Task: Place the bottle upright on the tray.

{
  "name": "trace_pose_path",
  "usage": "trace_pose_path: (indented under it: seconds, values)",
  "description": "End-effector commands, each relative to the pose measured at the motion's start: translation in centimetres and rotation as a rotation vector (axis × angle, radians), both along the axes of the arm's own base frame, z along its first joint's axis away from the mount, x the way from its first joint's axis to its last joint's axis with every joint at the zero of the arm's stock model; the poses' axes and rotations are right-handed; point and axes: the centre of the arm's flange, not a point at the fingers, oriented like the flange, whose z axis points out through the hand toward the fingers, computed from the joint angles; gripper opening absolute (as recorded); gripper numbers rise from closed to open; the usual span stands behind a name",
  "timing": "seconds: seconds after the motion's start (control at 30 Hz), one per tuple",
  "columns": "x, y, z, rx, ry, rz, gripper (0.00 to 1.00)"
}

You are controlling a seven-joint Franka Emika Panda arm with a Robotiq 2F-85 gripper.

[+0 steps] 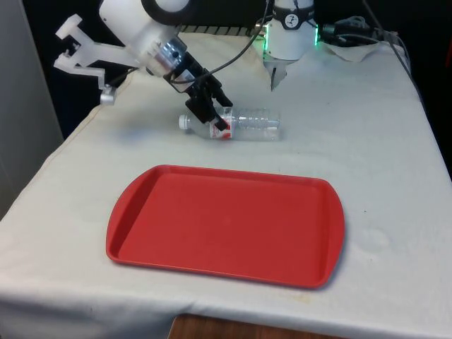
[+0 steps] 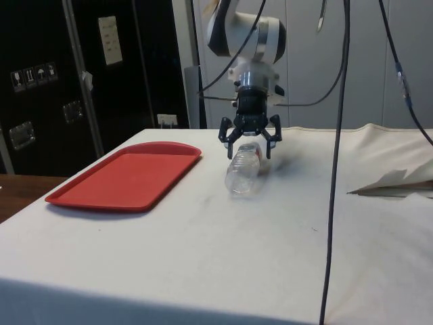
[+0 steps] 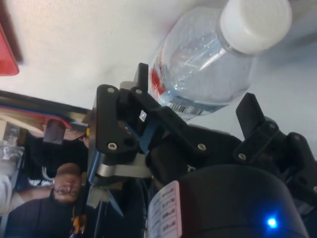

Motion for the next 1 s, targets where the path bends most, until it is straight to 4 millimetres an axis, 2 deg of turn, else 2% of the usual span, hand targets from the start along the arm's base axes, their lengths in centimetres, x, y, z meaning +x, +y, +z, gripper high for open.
trace_pose_path:
  seconds: [0.0, 0.97]
  values:
    - [0.11, -0.15, -0.13, 0.021, -0.007, -0.003, 1.00]
    - [0.29, -0.28, -0.99, 0.037, 0.001, -0.007, 1.00]
